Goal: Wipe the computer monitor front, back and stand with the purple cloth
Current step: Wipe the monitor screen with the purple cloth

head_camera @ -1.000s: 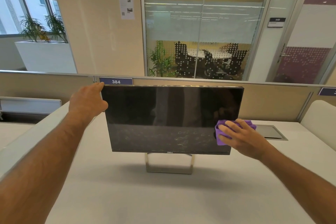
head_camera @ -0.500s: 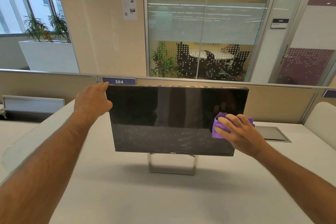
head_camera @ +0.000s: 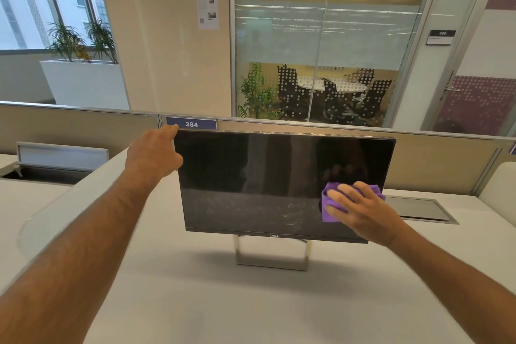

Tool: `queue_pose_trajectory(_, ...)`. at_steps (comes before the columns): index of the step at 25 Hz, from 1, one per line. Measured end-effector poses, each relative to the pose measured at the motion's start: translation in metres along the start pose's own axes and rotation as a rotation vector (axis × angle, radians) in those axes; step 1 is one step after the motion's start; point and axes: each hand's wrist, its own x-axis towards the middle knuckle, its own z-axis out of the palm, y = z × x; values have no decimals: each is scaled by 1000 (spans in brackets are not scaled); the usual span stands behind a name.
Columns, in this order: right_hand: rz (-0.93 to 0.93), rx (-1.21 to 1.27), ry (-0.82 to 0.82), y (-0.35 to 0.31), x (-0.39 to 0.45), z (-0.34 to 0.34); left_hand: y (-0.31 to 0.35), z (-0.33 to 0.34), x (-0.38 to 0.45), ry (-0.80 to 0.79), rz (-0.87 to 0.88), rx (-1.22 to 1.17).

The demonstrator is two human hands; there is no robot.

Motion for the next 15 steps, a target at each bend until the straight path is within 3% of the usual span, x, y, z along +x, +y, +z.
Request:
queue_pose_trajectory(2,80,51,15,-1,6,-3,0,-1,0,-10,-4,3)
queue_pose_trajectory(6,-155,-62,-21,-12,5,0,1,-3,-2,-9,-9,6)
queue_pose_trajectory(10,88,59,27,-9,18,-4,3,-4,-3,-17,-9,10)
queue_pose_trajectory(13,-120,-43,-28,-20,16,3,3,-5,-3,-15,-7,15)
queue_pose_trajectory(15,-138,-65,-39,-16,18,1,2,-5,-3,-14,-6,13)
